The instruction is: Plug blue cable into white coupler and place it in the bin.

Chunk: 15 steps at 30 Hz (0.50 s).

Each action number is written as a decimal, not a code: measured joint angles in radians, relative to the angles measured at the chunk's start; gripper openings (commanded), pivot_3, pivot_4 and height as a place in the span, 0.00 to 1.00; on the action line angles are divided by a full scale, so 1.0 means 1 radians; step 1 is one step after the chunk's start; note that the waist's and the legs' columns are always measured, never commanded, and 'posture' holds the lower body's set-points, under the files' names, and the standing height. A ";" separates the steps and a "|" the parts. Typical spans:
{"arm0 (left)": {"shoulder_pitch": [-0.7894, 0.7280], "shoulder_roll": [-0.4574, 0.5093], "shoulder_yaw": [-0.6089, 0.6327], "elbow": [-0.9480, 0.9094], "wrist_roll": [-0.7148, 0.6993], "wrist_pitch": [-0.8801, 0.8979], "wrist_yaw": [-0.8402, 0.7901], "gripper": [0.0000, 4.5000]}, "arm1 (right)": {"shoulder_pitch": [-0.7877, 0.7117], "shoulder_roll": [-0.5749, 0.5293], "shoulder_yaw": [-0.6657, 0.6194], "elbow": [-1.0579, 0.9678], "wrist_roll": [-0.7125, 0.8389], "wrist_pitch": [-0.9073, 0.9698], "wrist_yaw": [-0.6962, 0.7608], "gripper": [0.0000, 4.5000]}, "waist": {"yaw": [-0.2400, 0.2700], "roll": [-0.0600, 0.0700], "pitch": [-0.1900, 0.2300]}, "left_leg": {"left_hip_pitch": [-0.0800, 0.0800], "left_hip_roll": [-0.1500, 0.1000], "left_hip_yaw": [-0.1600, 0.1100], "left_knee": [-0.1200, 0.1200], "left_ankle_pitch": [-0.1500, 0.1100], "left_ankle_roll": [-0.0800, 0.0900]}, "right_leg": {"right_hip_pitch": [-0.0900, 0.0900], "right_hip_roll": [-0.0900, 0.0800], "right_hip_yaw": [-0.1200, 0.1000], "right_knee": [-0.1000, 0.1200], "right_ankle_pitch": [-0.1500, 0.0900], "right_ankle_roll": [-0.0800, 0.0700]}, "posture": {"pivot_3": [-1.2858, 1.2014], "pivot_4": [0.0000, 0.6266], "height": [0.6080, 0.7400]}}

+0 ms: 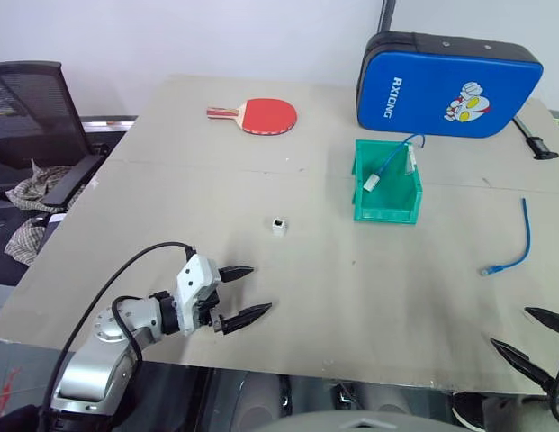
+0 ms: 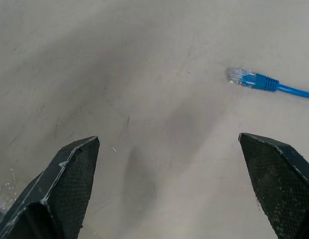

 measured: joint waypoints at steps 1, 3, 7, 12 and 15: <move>0.000 0.000 0.000 0.000 0.000 0.000 0.000 1.00 | 0.000 0.000 0.000 0.000 0.000 0.000 0.000 0.99 | 0.000 0.000 0.000 | 0.000 0.000 0.000 0.000 0.000 0.000 | 0.000 0.000 0.000 0.000 0.000 0.000 | 0.52 0.24 0.92; 0.000 -0.001 0.001 -0.007 -0.020 0.020 0.002 1.00 | -0.038 -0.013 0.001 -0.001 -0.012 0.008 -0.020 0.99 | 0.000 0.000 0.000 | 0.000 -0.001 -0.001 0.000 0.000 0.000 | 0.000 -0.001 0.000 0.000 0.000 0.000 | 0.52 0.24 0.92; -0.046 -0.031 -0.002 -0.084 -0.099 0.099 0.033 1.00 | -0.130 -0.117 0.008 -0.029 -0.033 0.092 -0.065 0.99 | -0.001 0.001 0.000 | 0.001 -0.003 -0.002 0.001 0.000 0.000 | 0.002 -0.002 0.000 0.001 0.000 0.000 | 0.52 0.24 0.92; -0.082 -0.042 -0.035 -0.157 -0.133 0.149 0.051 1.00 | -0.265 -0.292 0.066 -0.004 -0.046 0.194 -0.047 0.99 | 0.000 0.001 0.000 | 0.000 -0.007 -0.010 0.001 0.003 0.005 | 0.004 0.000 0.000 0.000 0.000 0.001 | 0.52 0.24 0.92; -0.100 -0.040 -0.054 -0.172 -0.132 0.149 0.040 1.00 | -0.360 -0.408 0.114 0.081 -0.082 0.183 0.002 0.87 | 0.000 0.000 0.000 | 0.001 -0.010 -0.015 0.001 0.003 0.005 | 0.005 0.001 0.000 0.000 0.000 0.001 | 0.52 0.24 0.92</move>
